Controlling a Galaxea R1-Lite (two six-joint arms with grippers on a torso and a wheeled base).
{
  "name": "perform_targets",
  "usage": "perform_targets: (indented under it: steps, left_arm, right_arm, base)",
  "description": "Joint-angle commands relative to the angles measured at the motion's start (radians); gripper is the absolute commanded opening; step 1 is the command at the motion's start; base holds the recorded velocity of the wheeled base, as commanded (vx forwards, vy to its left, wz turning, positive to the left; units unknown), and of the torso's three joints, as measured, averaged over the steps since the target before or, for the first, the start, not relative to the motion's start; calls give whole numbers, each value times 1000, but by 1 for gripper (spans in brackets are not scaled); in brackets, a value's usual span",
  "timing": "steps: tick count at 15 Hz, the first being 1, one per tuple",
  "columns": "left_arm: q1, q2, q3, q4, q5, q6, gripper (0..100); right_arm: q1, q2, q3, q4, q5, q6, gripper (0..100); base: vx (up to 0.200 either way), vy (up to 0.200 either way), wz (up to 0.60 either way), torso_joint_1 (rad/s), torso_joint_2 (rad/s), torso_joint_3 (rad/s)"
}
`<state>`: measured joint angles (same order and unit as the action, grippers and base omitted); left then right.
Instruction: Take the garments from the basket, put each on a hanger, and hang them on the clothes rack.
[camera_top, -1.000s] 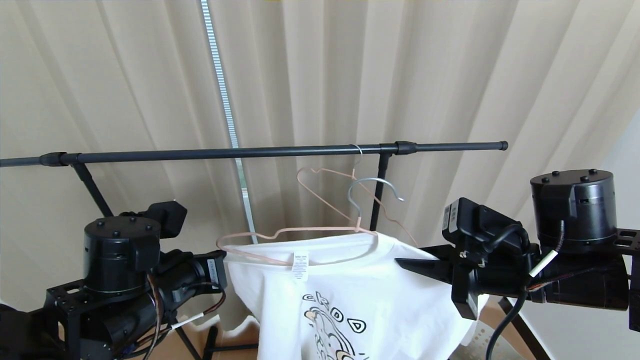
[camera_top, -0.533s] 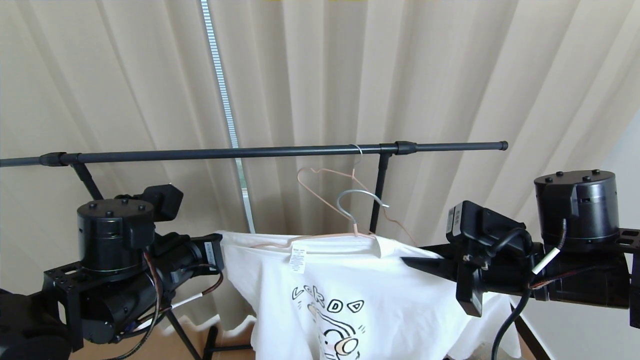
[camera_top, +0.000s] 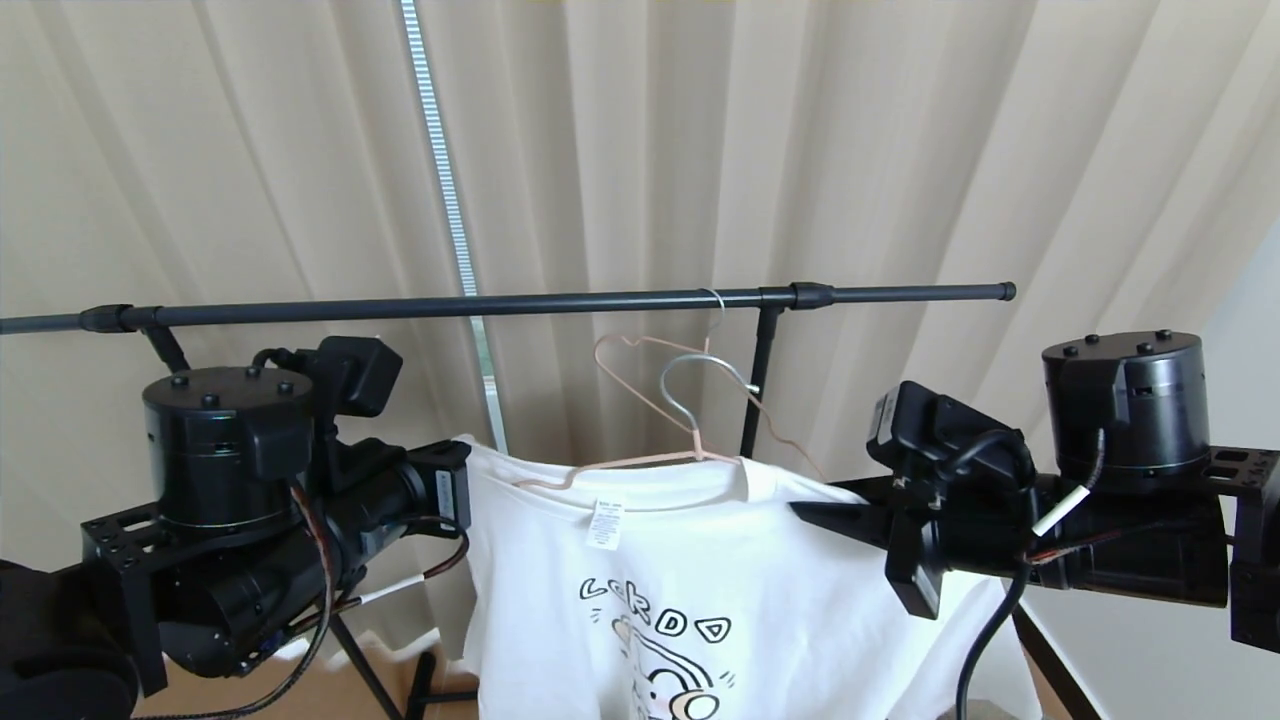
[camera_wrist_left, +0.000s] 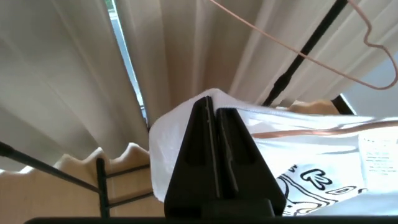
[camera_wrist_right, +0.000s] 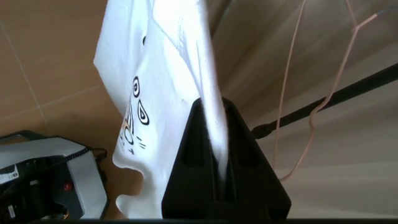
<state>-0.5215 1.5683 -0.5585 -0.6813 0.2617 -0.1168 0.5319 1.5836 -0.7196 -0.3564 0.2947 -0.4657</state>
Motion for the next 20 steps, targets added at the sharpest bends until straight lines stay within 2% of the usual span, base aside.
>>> perform_targets:
  steps: [1, 2, 3, 5, 8, 11, 14, 16, 18, 20]
  left_arm:
    - [-35, -44, -21, 25, 2, 14, 0]
    - [-61, -67, -46, 81, 30, 23, 0]
    - [-71, -68, -54, 98, 44, 26, 0]
    - [-98, -76, -63, 128, 103, 55, 0]
    - [-91, -71, -73, 126, 145, 86, 0]
    - [-40, -74, -84, 129, 154, 114, 0]
    - [-3, -79, -83, 151, 156, 151, 0]
    - [1, -86, -100, 200, 156, 158, 0]
    - [1, -100, -169, 321, 156, 160, 0]
    - [-5, -126, -256, 497, 156, 160, 0]
  right_arm:
    - [30, 15, -12, -15, -29, 27, 0]
    - [57, 42, -11, -76, -69, 56, 0]
    - [62, 50, -9, -104, -86, 72, 0]
    - [105, 73, -11, -182, -147, 159, 0]
    - [112, 56, -8, -185, -161, 168, 0]
    - [112, 49, -9, -214, -266, 168, 0]
    - [132, 49, -8, -253, -319, 168, 0]
    - [168, 50, -6, -268, -344, 170, 0]
    - [195, 61, -11, -288, -390, 171, 0]
    - [206, 88, -9, -352, -422, 174, 0]
  base:
    - [0, 0, 0, 0, 0, 0]
    - [0, 0, 0, 0, 0, 0]
    - [0, 0, 0, 0, 0, 0]
    - [0, 0, 0, 0, 0, 0]
    - [0, 0, 0, 0, 0, 0]
    - [0, 0, 0, 0, 0, 0]
    - [0, 0, 0, 0, 0, 0]
    - [0, 0, 0, 0, 0, 0]
    - [0, 0, 0, 0, 0, 0]
    - [0, 0, 0, 0, 0, 0]
